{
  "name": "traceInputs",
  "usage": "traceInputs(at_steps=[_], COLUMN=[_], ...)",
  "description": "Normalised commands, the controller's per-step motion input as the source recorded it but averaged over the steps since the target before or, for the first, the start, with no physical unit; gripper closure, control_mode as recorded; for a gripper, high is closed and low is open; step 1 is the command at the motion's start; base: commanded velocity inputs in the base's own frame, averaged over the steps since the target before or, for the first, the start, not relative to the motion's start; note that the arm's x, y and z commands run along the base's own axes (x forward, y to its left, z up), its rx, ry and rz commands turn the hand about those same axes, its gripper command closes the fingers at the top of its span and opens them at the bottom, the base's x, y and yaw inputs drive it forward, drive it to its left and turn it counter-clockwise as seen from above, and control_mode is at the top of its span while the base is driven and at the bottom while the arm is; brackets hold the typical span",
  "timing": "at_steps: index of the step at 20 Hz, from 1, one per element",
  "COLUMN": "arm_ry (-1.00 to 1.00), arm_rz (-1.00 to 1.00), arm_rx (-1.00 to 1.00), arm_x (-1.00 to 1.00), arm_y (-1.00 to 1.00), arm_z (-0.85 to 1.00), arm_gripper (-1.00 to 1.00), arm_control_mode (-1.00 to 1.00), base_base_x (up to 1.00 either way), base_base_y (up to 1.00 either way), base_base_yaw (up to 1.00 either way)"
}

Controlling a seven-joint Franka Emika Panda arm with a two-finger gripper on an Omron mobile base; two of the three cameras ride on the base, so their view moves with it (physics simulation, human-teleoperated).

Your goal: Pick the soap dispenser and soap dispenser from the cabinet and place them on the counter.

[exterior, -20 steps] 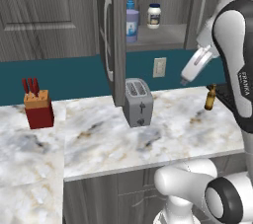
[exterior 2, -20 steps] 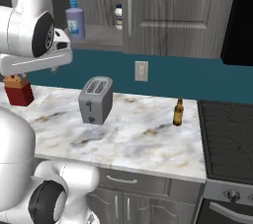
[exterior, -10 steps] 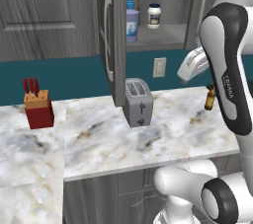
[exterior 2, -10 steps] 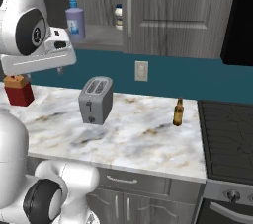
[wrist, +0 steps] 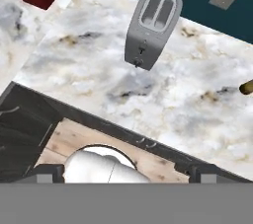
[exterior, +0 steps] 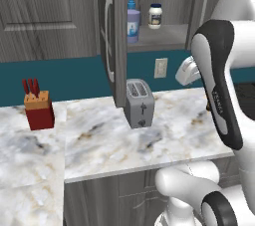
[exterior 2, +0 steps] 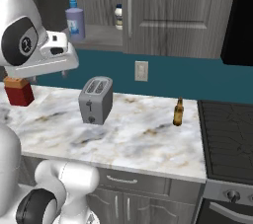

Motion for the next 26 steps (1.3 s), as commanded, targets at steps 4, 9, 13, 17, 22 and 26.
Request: traceInputs(at_steps=[4, 9, 13, 17, 22, 26], arm_ry=[-0.11, -0.12, -0.14, -0.09, -0.09, -0.07], arm_rz=[-0.15, -0.15, -0.13, -0.11, -0.09, -0.09], arm_rx=[-0.03, -0.01, 0.01, 0.02, 0.03, 0.04], arm_x=[0.08, 0.09, 0.13, 0.15, 0.18, 0.24], arm_y=[-0.06, -0.03, -0.02, -0.06, -0.10, -0.15], arm_z=[0.00, 0.01, 0.10, 0.22, 0.23, 0.17], arm_gripper=[-1.00, -1.00, -1.00, -1.00, -1.00, -1.00], arm_control_mode=[-1.00, -1.00, -1.00, -1.00, -1.00, -1.00], base_base_x=[0.00, 0.00, 0.00, 0.00, 0.00, 0.00], base_base_y=[0.00, 0.00, 0.00, 0.00, 0.00, 0.00], base_base_yaw=[0.00, 0.00, 0.00, 0.00, 0.00, 0.00])
